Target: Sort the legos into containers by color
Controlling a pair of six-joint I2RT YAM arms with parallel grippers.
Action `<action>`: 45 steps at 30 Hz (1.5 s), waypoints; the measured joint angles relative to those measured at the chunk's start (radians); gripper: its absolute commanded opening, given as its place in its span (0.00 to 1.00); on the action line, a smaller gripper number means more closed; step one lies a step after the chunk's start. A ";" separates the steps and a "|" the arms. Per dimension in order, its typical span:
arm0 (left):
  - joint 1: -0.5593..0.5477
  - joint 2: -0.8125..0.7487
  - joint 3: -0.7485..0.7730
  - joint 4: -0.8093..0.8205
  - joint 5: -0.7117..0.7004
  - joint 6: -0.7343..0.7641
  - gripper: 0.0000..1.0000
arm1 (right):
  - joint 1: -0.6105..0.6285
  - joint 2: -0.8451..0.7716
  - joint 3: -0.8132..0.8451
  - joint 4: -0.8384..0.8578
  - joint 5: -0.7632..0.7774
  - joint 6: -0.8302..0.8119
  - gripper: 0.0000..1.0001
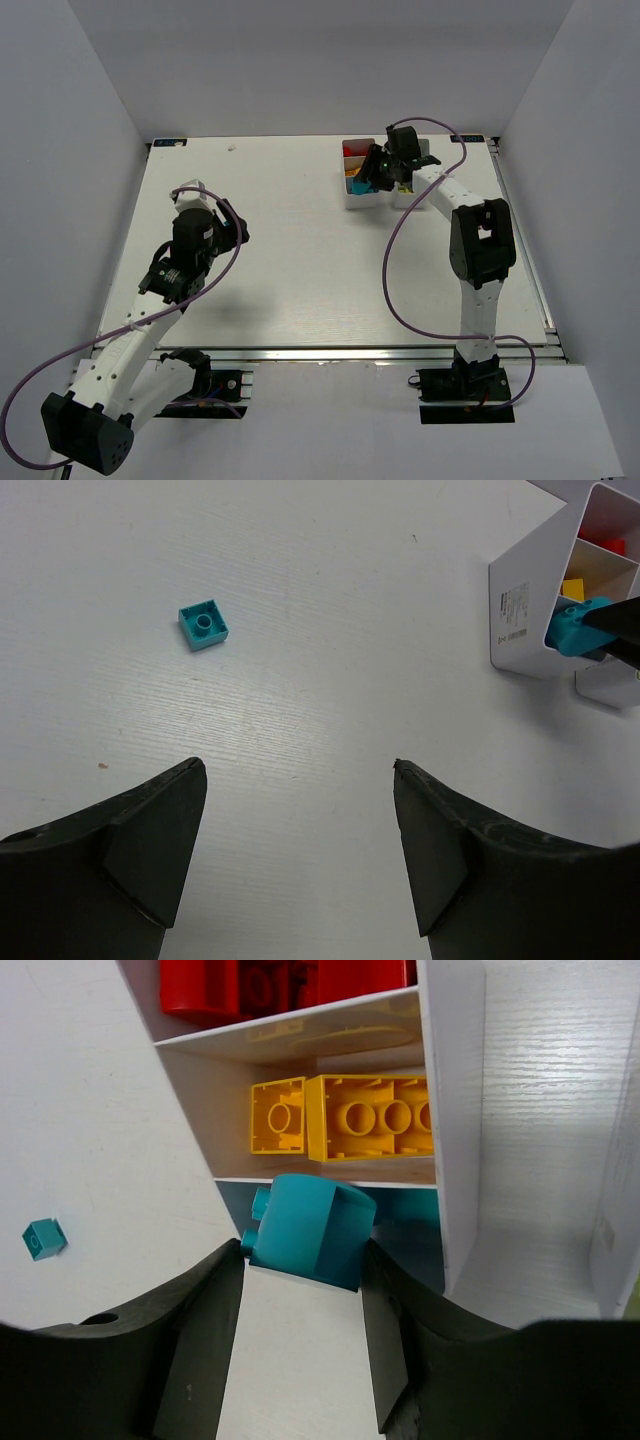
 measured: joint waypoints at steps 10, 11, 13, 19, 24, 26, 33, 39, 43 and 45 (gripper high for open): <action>0.000 0.000 0.000 -0.002 0.000 -0.001 0.85 | -0.008 -0.036 -0.082 0.096 -0.084 -0.017 0.30; 0.000 0.000 0.000 -0.002 0.000 -0.002 0.85 | -0.010 -0.047 -0.098 0.114 -0.093 -0.025 0.29; 0.000 0.000 0.000 -0.003 0.000 -0.003 0.85 | -0.013 -0.068 -0.133 0.163 -0.116 -0.052 0.28; 0.000 0.000 -0.001 -0.003 0.000 -0.003 0.85 | -0.018 -0.104 -0.175 0.261 -0.139 -0.113 0.27; 0.000 0.000 -0.011 -0.006 0.000 -0.004 0.85 | -0.021 -0.106 -0.178 0.297 -0.141 -0.132 0.31; 0.000 0.000 -0.011 -0.007 0.000 -0.003 0.85 | -0.024 -0.106 -0.178 0.300 -0.138 -0.138 0.33; 0.000 0.000 -0.011 -0.007 0.000 -0.003 0.85 | -0.029 -0.103 -0.178 0.305 -0.119 -0.153 0.55; 0.000 0.001 -0.011 -0.007 0.000 -0.003 0.85 | -0.031 -0.096 -0.178 0.307 -0.116 -0.167 0.69; 0.000 0.001 -0.011 -0.007 0.000 -0.003 0.85 | -0.031 -0.088 -0.178 0.307 -0.116 -0.171 0.72; 0.000 0.001 -0.011 -0.007 0.001 -0.004 0.85 | -0.031 -0.086 -0.178 0.307 -0.116 -0.172 0.71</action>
